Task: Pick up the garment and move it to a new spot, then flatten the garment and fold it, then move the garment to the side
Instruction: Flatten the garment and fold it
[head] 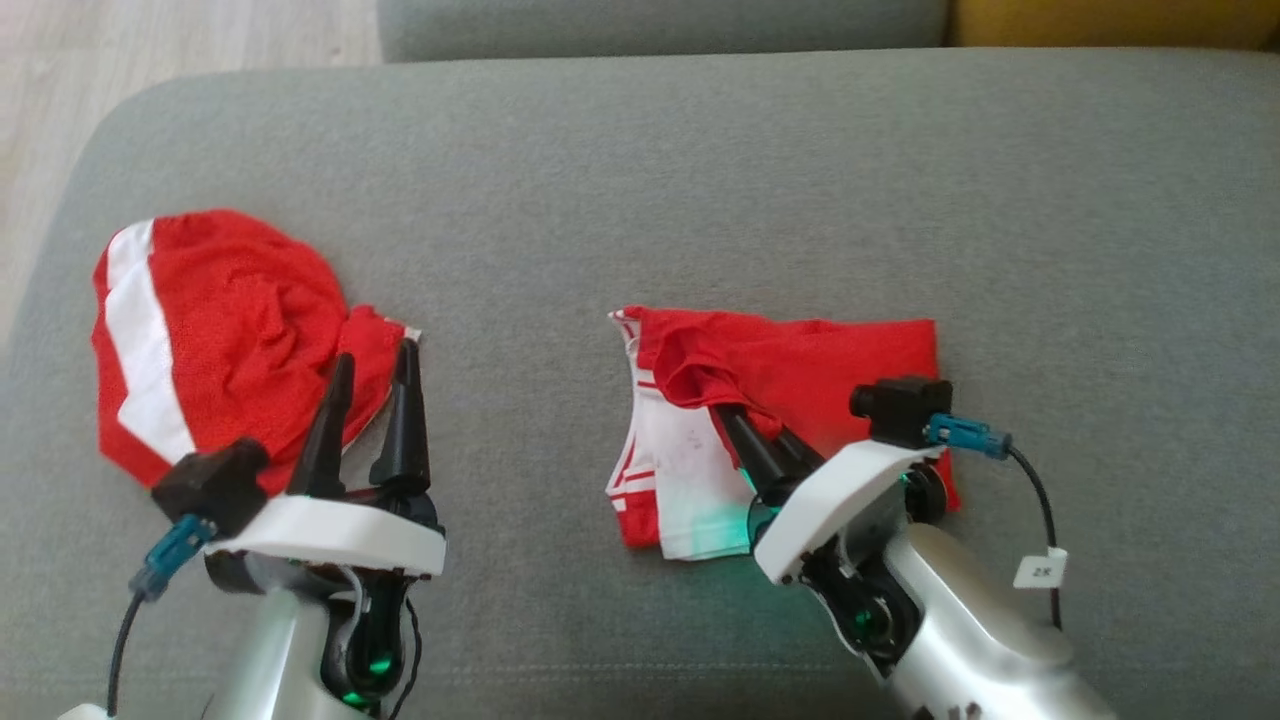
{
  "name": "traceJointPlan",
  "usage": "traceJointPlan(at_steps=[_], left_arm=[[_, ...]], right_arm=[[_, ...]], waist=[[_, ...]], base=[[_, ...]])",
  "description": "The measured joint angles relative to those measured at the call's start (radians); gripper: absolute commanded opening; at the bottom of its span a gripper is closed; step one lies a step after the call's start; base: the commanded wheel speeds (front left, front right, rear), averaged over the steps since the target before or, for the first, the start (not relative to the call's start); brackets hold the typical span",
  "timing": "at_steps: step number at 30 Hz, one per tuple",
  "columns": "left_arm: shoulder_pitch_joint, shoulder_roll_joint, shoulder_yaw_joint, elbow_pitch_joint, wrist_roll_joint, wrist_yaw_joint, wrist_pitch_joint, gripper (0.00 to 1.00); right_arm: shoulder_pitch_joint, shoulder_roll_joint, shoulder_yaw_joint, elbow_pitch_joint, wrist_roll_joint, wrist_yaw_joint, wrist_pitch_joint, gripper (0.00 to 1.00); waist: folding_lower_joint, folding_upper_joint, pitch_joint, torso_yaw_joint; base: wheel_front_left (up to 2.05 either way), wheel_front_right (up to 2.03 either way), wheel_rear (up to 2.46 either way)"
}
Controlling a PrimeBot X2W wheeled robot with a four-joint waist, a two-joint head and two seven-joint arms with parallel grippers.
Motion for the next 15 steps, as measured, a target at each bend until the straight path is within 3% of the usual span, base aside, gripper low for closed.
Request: traceJointPlan(at_steps=[8,9,10,15], left_arm=[[-0.008,0.0,0.0,0.005,-0.004,-0.001,0.0,1.0],[-0.008,0.0,0.0,0.005,-0.006,-0.001,0.0,1.0],[-0.008,0.0,0.001,0.005,-0.009,-0.001,0.0,1.0],[-0.008,0.0,0.005,0.01,-0.013,-0.001,0.0,1.0]], right_arm=[[-0.093,-0.001,0.062,0.138,0.027,0.0,-0.101,0.0],[-0.099,-0.001,0.071,0.153,0.039,0.0,-0.103,0.36],[-0.103,-0.001,0.082,0.166,0.049,0.0,-0.11,1.0],[-0.121,-0.001,0.146,0.189,0.078,0.0,-0.126,1.0]], waist=[[0.0,0.0,0.022,0.033],[0.0,0.0,0.024,0.035],[0.0,0.0,0.026,0.036],[0.0,0.0,0.02,0.029]], base=[[0.0,0.0,0.0],[0.0,0.0,0.0],[0.0,0.0,0.0],[0.0,0.0,0.0]])
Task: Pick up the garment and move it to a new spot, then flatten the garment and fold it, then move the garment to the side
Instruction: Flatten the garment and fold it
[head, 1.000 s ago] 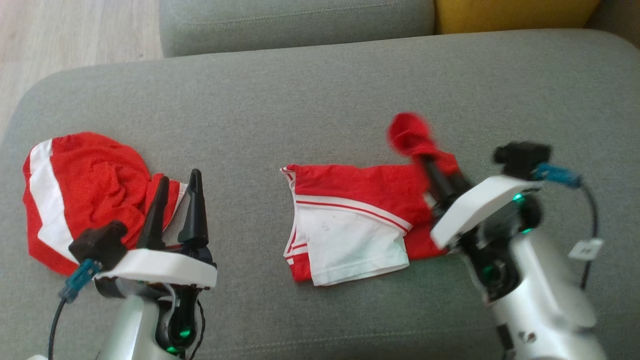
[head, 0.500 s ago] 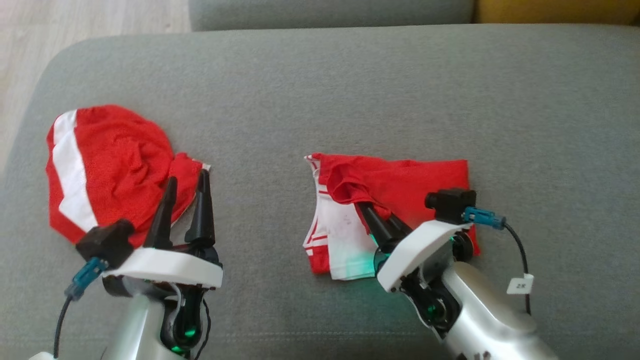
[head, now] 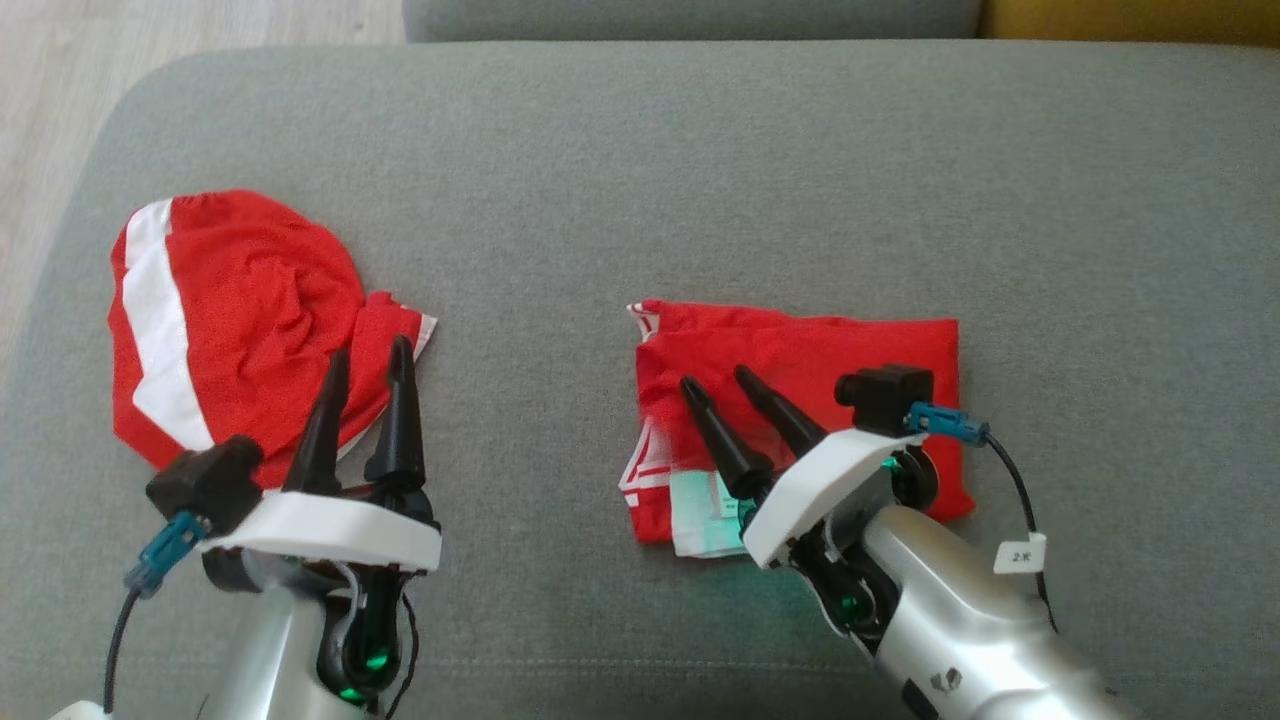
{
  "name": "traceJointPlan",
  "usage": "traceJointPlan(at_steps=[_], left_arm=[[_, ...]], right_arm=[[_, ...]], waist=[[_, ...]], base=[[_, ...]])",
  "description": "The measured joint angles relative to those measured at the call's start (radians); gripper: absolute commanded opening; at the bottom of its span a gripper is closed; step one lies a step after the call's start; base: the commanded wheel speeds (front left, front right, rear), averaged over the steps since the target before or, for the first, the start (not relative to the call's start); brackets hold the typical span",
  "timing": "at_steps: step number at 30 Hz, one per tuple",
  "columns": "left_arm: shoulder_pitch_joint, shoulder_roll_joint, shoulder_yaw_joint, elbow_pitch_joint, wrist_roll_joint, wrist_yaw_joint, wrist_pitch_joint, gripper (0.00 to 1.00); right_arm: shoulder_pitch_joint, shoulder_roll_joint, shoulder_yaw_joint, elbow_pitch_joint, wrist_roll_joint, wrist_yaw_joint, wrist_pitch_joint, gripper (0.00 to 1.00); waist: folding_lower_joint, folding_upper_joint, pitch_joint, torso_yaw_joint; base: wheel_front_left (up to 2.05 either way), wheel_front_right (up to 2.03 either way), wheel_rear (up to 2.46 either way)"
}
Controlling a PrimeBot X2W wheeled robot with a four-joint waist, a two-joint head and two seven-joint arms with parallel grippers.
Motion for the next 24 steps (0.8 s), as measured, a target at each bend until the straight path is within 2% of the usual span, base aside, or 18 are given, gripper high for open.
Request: traceJointPlan(at_steps=[5,10,14,19,24], left_arm=[[0.0,0.0,0.011,0.004,0.0,0.0,0.0,1.0],[0.003,0.0,0.018,0.003,0.0,0.002,0.0,1.0],[0.016,0.0,0.018,0.0,0.001,0.01,0.0,1.0],[0.017,0.0,0.014,-0.017,0.001,0.015,0.0,1.0],[0.017,0.0,0.006,-0.028,0.001,0.017,0.0,1.0]], right_arm=[[-0.028,0.0,0.019,0.003,0.019,0.0,-0.016,1.0],[-0.063,0.0,-0.021,0.007,-0.002,0.0,-0.017,1.0],[-0.098,0.0,-0.109,0.034,-0.083,0.0,-0.016,1.0],[-0.127,-0.002,-0.272,0.06,-0.225,0.0,-0.013,1.0],[-0.101,-0.043,-0.381,0.008,-0.366,0.0,0.008,1.0]], waist=[[0.0,0.0,-0.023,-0.019],[0.0,0.0,-0.052,-0.046],[0.0,0.0,-0.074,-0.074],[0.0,0.0,-0.084,-0.102],[0.0,0.0,-0.082,-0.113]], base=[[0.0,0.0,0.0],[0.0,0.0,0.0],[0.0,0.0,0.0],[0.0,0.0,0.0],[0.0,0.0,0.0]])
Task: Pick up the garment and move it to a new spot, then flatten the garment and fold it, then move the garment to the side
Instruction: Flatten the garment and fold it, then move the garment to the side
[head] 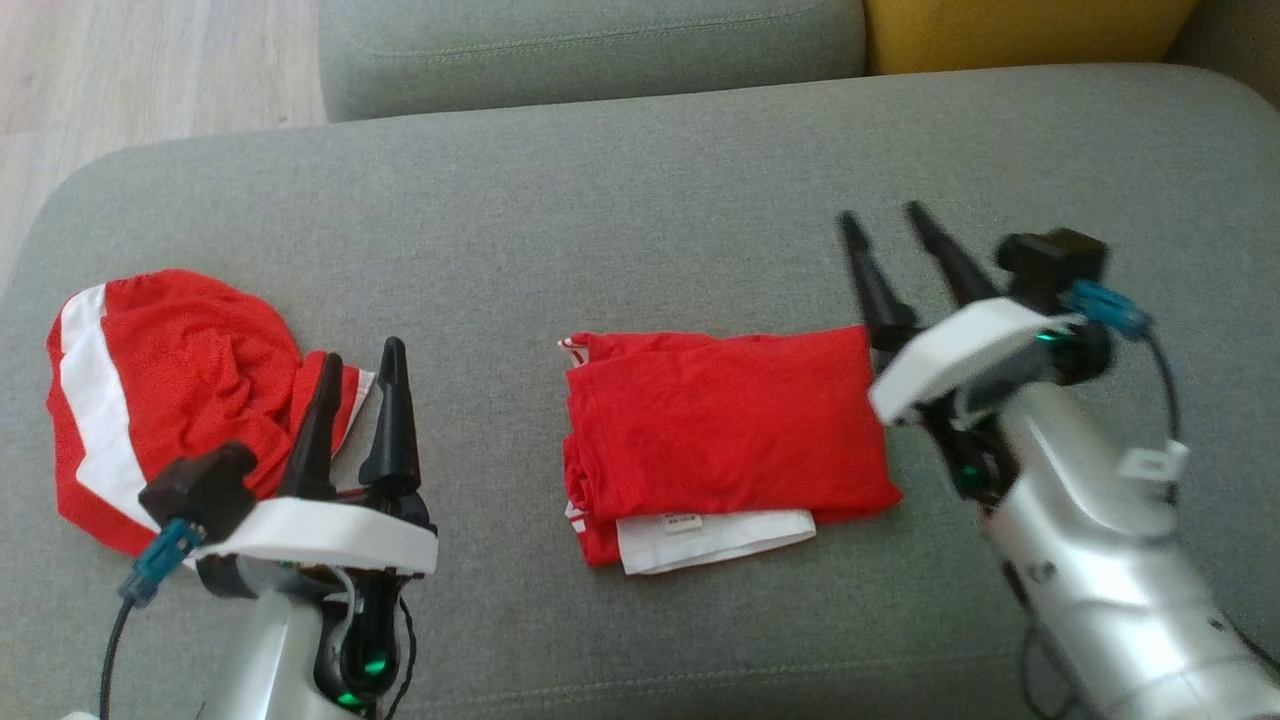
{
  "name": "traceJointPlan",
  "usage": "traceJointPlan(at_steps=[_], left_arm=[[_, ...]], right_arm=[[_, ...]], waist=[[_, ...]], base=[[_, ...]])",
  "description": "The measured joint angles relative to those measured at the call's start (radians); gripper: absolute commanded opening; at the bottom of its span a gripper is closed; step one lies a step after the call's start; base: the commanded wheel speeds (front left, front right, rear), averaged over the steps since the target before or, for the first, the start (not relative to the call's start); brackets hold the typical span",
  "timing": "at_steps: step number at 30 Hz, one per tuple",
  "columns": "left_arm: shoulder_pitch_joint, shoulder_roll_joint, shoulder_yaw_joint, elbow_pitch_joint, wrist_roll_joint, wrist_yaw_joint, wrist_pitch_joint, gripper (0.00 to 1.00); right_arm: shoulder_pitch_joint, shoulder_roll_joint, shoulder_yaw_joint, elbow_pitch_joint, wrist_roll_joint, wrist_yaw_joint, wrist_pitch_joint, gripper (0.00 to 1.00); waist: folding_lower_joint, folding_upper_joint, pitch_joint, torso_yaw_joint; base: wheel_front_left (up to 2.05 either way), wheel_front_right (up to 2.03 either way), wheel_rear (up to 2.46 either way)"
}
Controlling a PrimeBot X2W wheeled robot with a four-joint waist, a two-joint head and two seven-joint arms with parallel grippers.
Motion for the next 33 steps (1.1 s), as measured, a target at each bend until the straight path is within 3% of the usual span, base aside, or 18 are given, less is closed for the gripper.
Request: traceJointPlan(at_steps=[8,14,19,23,33], left_arm=[[0.01,0.0,-0.015,0.002,0.044,0.0,0.0,1.0],[0.064,0.0,-0.016,-0.002,0.085,0.0,0.0,1.0],[0.087,0.0,0.01,-0.05,0.119,0.02,0.0,1.0],[0.093,0.001,0.017,-0.066,0.156,0.044,0.0,1.0],[0.096,0.001,0.014,-0.081,0.186,0.053,0.0,1.0]], right_arm=[[0.21,-0.074,-0.179,-0.16,-0.224,0.0,-0.041,1.0],[0.353,-0.037,-0.338,-0.283,-0.348,0.0,-0.076,1.0],[0.43,0.006,-0.382,-0.36,-0.427,0.0,-0.084,1.0],[0.457,0.023,-0.407,-0.397,-0.448,0.0,-0.084,1.0],[0.471,0.044,-0.418,-0.419,-0.455,0.0,-0.07,1.0]], waist=[[0.0,0.0,0.0,0.007],[0.0,0.0,0.002,0.011],[0.0,0.0,0.009,0.009],[0.0,0.0,0.018,0.015],[0.0,0.0,0.016,0.025]], base=[[0.0,0.0,0.0],[0.0,0.0,0.0],[0.0,0.0,0.0],[0.0,0.0,0.0],[0.0,0.0,0.0]])
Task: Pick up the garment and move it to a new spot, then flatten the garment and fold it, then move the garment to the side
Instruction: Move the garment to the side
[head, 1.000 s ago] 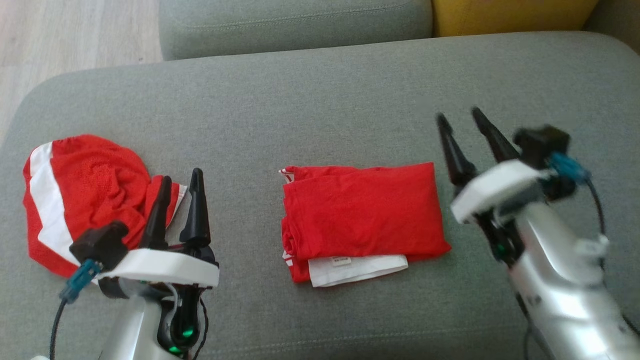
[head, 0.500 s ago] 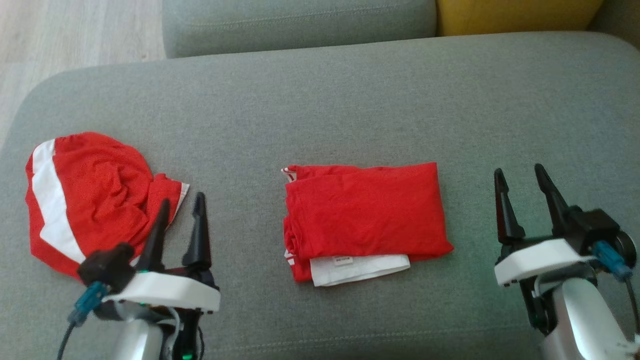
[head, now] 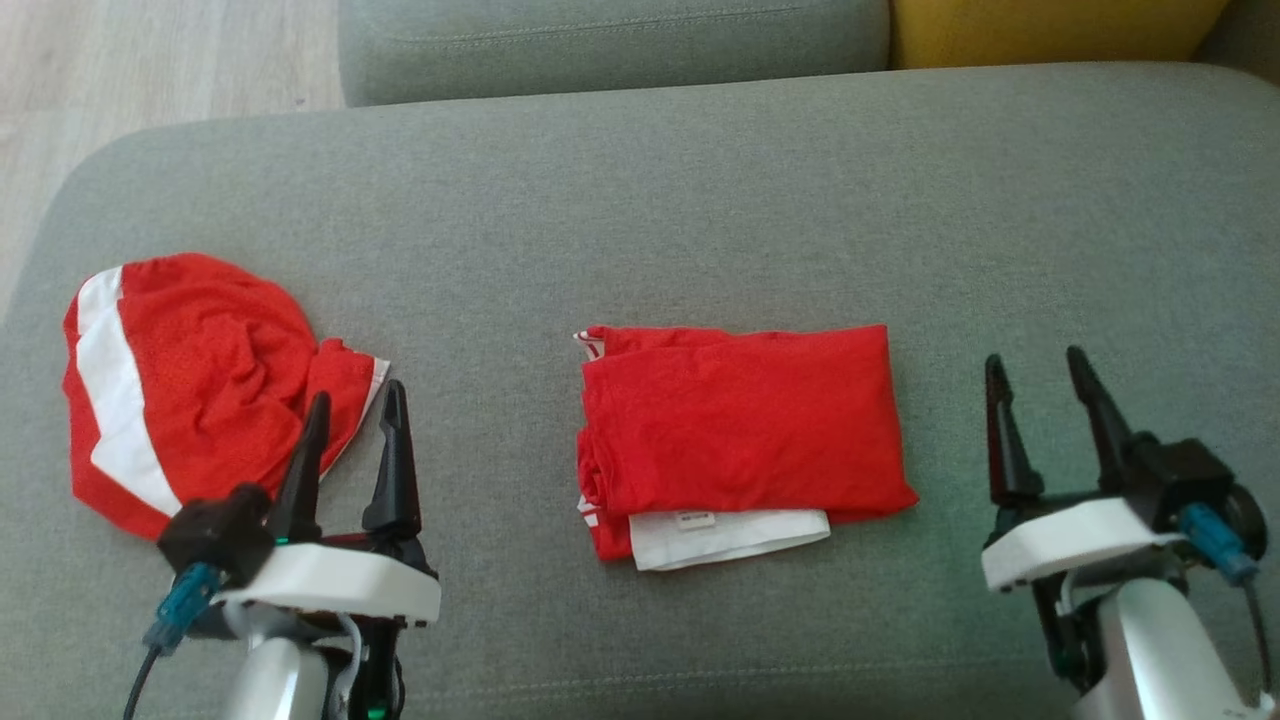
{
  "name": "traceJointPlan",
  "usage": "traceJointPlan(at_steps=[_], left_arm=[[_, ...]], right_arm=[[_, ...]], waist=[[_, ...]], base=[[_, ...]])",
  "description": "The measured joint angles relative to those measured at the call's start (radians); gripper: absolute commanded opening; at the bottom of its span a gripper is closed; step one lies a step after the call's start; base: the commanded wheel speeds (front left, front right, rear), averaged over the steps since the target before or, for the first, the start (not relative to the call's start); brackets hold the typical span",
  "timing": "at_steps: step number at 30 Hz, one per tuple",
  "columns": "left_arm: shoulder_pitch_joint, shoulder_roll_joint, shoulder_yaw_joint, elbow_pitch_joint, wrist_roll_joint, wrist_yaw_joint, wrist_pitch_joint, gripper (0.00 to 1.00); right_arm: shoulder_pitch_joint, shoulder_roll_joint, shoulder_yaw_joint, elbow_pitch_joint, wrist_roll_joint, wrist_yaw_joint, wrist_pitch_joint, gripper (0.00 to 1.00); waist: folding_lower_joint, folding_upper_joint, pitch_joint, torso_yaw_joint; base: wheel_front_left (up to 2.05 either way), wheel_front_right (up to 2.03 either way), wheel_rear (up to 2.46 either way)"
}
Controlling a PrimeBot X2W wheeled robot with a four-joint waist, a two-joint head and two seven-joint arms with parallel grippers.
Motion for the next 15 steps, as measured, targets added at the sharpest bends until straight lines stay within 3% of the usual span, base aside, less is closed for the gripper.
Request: traceJointPlan(at_steps=[15], left_arm=[[-0.002,0.0,-0.015,0.007,-0.003,-0.01,0.0,1.0]], right_arm=[[0.007,0.009,0.045,0.111,0.026,0.0,0.067,1.0]], waist=[[0.0,0.0,0.038,0.037]], base=[[0.0,0.0,0.0]])
